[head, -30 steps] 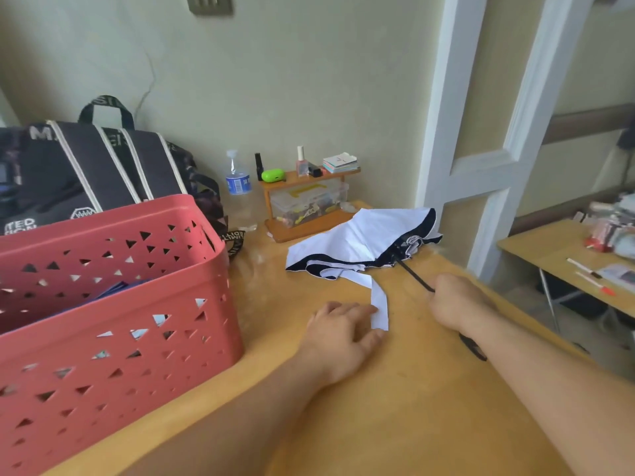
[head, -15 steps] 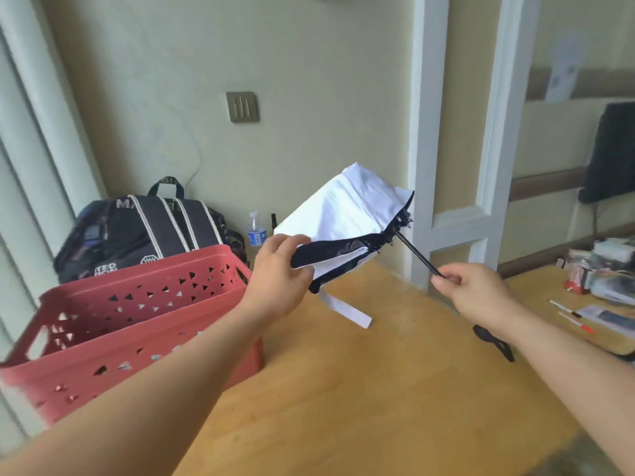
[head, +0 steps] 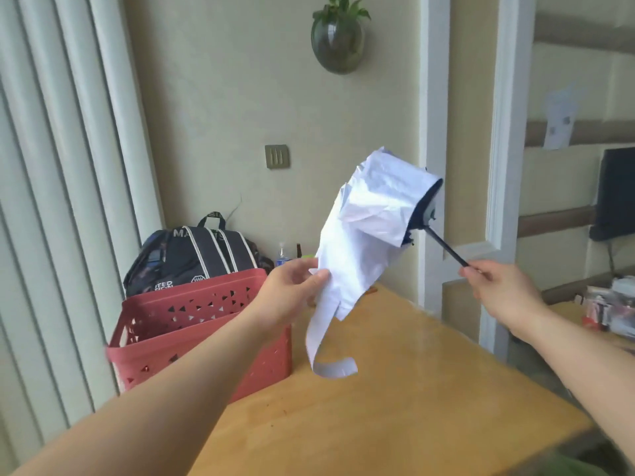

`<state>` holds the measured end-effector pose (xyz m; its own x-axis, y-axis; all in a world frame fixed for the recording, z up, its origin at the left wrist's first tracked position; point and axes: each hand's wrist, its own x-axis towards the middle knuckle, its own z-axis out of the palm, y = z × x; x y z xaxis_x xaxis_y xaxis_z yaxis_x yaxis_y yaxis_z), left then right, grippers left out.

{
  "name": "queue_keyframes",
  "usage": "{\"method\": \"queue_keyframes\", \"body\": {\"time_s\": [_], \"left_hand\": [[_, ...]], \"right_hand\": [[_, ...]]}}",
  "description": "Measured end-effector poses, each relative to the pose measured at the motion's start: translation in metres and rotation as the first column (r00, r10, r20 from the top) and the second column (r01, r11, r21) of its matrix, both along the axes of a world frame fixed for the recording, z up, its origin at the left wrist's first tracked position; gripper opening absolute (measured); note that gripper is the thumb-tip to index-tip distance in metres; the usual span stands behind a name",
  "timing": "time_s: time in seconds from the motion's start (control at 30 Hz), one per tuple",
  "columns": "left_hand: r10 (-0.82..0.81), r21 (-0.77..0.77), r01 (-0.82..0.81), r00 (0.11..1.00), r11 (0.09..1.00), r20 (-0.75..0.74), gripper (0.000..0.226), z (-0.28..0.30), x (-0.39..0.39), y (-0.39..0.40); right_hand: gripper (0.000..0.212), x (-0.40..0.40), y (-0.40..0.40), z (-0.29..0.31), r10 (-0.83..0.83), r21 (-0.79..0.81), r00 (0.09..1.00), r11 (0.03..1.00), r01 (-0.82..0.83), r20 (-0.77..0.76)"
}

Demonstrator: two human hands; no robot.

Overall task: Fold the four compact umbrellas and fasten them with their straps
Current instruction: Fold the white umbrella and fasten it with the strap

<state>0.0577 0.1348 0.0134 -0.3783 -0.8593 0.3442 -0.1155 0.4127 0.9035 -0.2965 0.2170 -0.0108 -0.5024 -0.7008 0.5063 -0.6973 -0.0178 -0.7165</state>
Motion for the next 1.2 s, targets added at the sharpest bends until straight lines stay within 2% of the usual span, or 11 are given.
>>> {"method": "queue_keyframes", "body": {"time_s": [0.03, 0.13, 0.3, 0.37, 0.47, 0.6, 0.8, 0.9, 1.03, 1.1, 1.2], "left_hand": [[-0.058, 0.04, 0.06, 0.997, 0.997, -0.041, 0.03, -0.003, 0.0, 0.006], [-0.128, 0.112, 0.141, 0.985, 0.984, -0.112, 0.022, -0.002, 0.003, 0.019], [-0.301, 0.323, 0.315, 0.949, 0.892, -0.096, 0.039, -0.005, 0.006, 0.027], [-0.293, 0.343, 0.281, 0.956, 0.896, -0.017, 0.033, -0.01, 0.003, 0.028], [-0.157, 0.327, 0.136, 0.987, 0.935, 0.038, 0.027, -0.011, -0.003, 0.023], [-0.076, 0.316, 0.077, 0.997, 0.946, -0.015, 0.019, 0.003, -0.006, 0.021], [-0.153, 0.199, 0.19, 0.97, 0.961, -0.19, 0.013, 0.062, -0.032, 0.001], [-0.197, 0.199, 0.23, 0.965, 0.953, -0.173, 0.007, 0.088, -0.062, -0.024], [-0.195, 0.38, 0.241, 0.968, 0.893, -0.156, 0.009, 0.099, -0.095, -0.067], [-0.154, 0.441, 0.182, 0.983, 0.879, -0.098, 0.011, 0.096, -0.103, -0.088], [-0.116, 0.536, 0.175, 0.983, 0.826, -0.141, 0.014, 0.089, -0.108, -0.107]], "right_hand": [[0.02, -0.001, -0.001, -0.004, -0.002, 0.02, 1.0, 1.0, 0.003, -0.01], [0.015, -0.004, -0.002, -0.014, 0.019, 0.057, 1.0, 0.998, -0.018, -0.007], [0.014, -0.008, -0.004, -0.022, 0.074, 0.136, 0.997, 0.988, -0.069, -0.029], [0.017, -0.012, -0.007, -0.029, 0.083, 0.169, 0.995, 0.983, -0.074, -0.046], [0.019, -0.016, -0.016, -0.041, 0.082, 0.205, 0.996, 0.976, -0.071, -0.046], [0.026, -0.018, -0.021, -0.05, 0.193, 0.345, 0.981, 0.918, -0.193, 0.034], [0.025, -0.023, -0.021, -0.046, 0.4, 0.585, 0.871, 0.647, -0.489, 0.285], [0.025, -0.032, -0.029, -0.047, 0.435, 0.655, 0.74, 0.36, -0.665, 0.512], [0.021, -0.039, -0.042, -0.055, 0.481, 0.585, 0.521, 0.018, -0.811, 0.706], [0.021, -0.042, -0.051, -0.067, 0.474, 0.534, 0.446, -0.062, -0.843, 0.759], [0.024, -0.051, -0.067, -0.1, 0.385, 0.442, 0.387, -0.061, -0.895, 0.838]]}}
